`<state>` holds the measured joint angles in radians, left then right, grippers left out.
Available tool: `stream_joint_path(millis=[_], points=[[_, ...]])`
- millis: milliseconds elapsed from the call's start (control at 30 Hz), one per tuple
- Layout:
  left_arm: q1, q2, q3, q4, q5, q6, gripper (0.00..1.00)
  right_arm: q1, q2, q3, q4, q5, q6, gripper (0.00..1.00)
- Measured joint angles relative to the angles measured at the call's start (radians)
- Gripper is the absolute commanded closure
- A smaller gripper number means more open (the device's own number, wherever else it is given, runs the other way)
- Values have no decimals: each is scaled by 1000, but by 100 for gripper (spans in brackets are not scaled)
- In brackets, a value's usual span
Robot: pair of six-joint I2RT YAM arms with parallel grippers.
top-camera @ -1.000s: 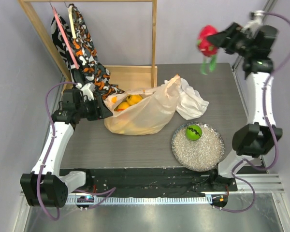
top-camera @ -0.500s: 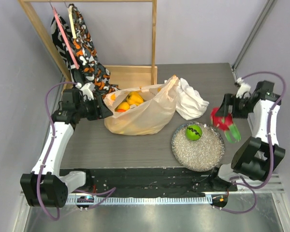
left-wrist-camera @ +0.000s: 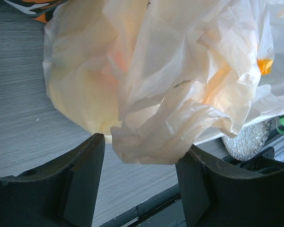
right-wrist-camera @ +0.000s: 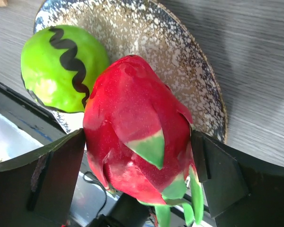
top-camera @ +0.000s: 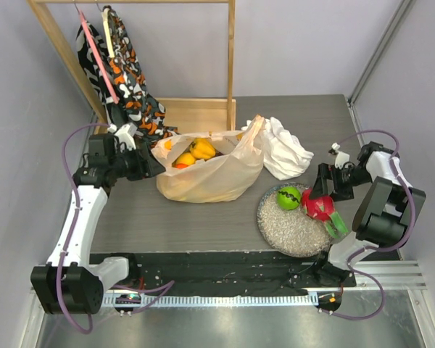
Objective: Take the fake fruits out of the plastic bag
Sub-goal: Place the fake fruit on the plate, then adjust the plastic bag at the center of the board.
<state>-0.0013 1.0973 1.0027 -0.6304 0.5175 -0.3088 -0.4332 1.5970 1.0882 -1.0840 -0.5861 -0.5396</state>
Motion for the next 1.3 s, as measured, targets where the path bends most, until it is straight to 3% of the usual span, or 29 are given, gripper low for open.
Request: stream_joint_path(millis=[233, 433, 500, 533, 633, 767, 833, 967, 1067, 1200, 1300], points=[[29, -13, 0, -16, 0, 7, 36, 2, 17, 112, -36, -1, -11, 0], [30, -31, 0, -43, 5, 34, 36, 65, 0, 586, -80, -79, -19, 0], [30, -42, -3, -48, 20, 32, 36, 178, 0, 765, -48, -87, 35, 4], [30, -47, -5, -48, 29, 31, 35, 246, 0, 825, -22, -92, 64, 11], [30, -53, -11, -48, 64, 20, 36, 579, -6, 914, 158, -81, 198, 29], [30, -52, -11, -47, 84, 5, 37, 868, 24, 880, 318, -64, 322, 63], [30, -52, -10, -48, 90, -3, 37, 932, 66, 866, 374, -39, 354, 67], [30, -52, 8, -48, 97, -11, 37, 1003, 154, 779, 465, 42, 389, 69], [30, -53, 21, -48, 98, -25, 37, 1067, 169, 606, 531, 136, 376, 68], [30, -53, 22, -47, 98, -33, 37, 1206, 161, 417, 578, 232, 323, 62], [30, -54, 22, -47, 98, -38, 36, 1315, 115, 259, 578, 220, 268, 59]])
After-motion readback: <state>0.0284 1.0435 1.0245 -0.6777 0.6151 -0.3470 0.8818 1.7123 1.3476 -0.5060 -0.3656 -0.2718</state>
